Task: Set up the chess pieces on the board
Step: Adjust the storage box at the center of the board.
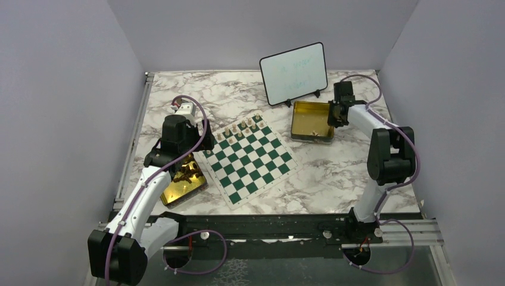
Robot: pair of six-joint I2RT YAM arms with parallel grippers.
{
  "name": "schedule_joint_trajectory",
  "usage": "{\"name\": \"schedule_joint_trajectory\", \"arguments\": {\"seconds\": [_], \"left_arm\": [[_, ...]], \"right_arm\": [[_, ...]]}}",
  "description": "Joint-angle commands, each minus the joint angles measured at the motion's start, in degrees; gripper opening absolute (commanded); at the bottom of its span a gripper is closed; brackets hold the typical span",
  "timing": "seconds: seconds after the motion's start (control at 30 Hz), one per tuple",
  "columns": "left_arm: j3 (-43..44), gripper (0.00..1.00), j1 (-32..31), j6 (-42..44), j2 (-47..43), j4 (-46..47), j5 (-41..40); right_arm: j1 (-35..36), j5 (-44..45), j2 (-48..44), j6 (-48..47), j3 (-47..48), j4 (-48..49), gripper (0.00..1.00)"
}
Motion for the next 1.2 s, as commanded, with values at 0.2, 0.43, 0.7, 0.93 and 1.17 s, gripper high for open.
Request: {"name": "schedule_joint_trajectory", "arguments": {"seconds": [0.2,0.43,0.7,0.93,1.17], "left_arm": [[0.8,0.93,-0.5,0.0,-1.4,0.7,0.3],[0.7,0.93,-0.6,0.0,-1.6,0.6,0.4],[0.7,0.93,-0.7,0.3,-1.5,0.6,0.0],[0.8,0.93,-0.7,0.3,-0.5,0.6,-0.4],[1.0,0.93,-0.7,0.4,0.0,0.6,-1.4]], "right_arm": [[-0.5,0.0,-7.4,6.9,-8.6,5.5,0.08],[-1.7,-7.4,-5.0,-14.8,-4.5,8.6,0.03],[-1.9,-18.9,1.9,-40.2,7.4,-2.6,0.02],[-1.9,-20.7,0.3,-58.9,4.7,-1.7,0.02],[-1.9,-28.8,-0.8,-80.1,2.7,-4.0,0.01]]}}
